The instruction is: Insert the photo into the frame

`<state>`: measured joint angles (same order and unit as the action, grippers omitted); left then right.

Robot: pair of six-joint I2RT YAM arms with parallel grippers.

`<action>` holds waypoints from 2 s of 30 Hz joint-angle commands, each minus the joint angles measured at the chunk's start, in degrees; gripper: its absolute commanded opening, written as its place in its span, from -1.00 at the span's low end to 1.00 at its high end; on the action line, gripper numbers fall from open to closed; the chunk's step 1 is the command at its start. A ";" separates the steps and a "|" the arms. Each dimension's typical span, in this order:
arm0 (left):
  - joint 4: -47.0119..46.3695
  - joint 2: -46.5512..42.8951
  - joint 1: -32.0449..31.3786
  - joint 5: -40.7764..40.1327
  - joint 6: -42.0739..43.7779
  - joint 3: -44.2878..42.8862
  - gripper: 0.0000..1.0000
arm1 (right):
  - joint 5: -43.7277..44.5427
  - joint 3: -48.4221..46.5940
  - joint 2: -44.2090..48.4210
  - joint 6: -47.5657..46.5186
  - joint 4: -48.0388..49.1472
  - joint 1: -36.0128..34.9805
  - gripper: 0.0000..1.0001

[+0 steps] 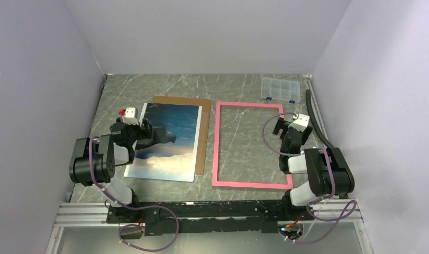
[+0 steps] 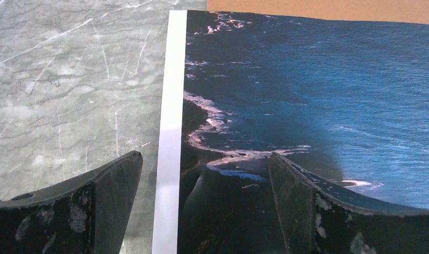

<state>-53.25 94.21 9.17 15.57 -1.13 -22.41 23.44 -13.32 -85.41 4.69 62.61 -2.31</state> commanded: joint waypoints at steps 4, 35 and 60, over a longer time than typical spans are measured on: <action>-1.33 -0.65 0.00 -0.05 0.33 -0.24 0.89 | -0.61 -0.27 0.42 -0.26 3.31 -0.04 1.00; 62.18 -16.68 1.07 3.48 1.69 -32.24 0.90 | -0.85 -21.33 18.55 6.97 -42.46 -6.64 1.00; 80.58 -15.47 5.68 3.18 -1.89 -46.47 0.90 | 3.06 -56.18 -13.33 28.76 -83.62 -39.41 0.99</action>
<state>24.56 77.71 13.39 17.02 -1.83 -65.84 19.09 -67.20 -95.53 29.98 -14.66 -37.65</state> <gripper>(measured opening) 0.951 0.997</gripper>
